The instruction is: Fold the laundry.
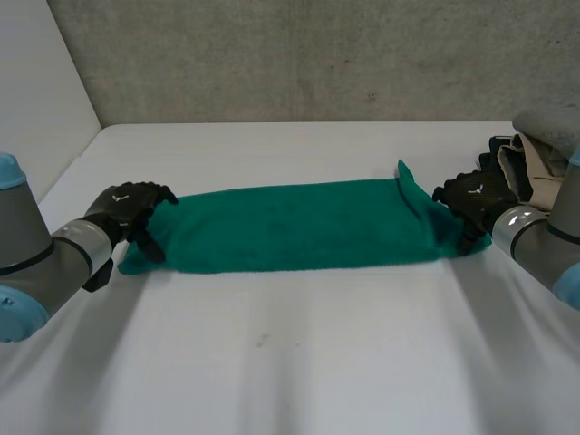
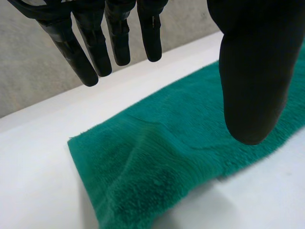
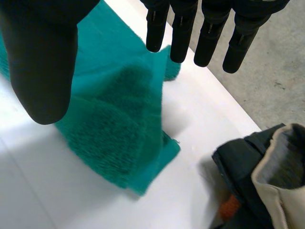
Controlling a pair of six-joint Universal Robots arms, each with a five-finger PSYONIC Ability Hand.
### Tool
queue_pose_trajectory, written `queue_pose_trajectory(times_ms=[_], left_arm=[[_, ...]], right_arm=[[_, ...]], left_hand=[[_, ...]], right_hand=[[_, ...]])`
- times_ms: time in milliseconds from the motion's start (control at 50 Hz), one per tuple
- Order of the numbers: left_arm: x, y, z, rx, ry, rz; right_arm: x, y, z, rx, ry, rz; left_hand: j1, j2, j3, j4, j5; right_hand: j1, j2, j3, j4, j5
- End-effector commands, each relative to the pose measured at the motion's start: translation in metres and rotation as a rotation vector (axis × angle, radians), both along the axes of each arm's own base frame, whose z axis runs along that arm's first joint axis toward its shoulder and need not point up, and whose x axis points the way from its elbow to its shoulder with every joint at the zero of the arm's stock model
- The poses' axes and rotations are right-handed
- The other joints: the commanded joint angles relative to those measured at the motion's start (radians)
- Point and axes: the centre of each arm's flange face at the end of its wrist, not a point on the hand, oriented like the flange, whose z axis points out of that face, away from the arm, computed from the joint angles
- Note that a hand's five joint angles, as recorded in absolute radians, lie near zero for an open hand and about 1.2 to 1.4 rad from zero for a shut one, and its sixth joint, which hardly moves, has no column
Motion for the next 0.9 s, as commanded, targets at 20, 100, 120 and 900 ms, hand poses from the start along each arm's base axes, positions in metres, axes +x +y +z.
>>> queue_pose_trajectory(times_ms=[20,100,120,900], left_arm=[[-0.001,0.004,-0.009,0.031,-0.115,-0.028],[0.001,-0.003,-0.017,0.023,-0.177,-0.013],[0.0,-0.004,-0.02,0.026,-0.19,-0.011],[-0.01,0.009,0.085,-0.276,-0.008,0.117]], right_arm=[[-0.01,-0.013,-0.011,-0.003,0.043,0.007],[-0.013,-0.018,-0.018,-0.001,0.051,0.025],[-0.013,-0.019,-0.02,0.001,0.052,0.029],[-0.025,0.009,0.117,-0.088,-0.087,-0.046]], left_hand=[[-0.002,0.0,-0.008,0.005,0.014],[0.024,0.026,0.018,0.032,0.041],[0.033,0.035,0.027,0.04,0.049],[1.031,1.033,1.025,1.038,1.047]], right_hand=[[0.021,0.013,0.012,0.028,0.054],[0.074,0.066,0.065,0.081,0.107],[0.085,0.078,0.077,0.093,0.118],[1.019,1.012,1.011,1.027,1.052]])
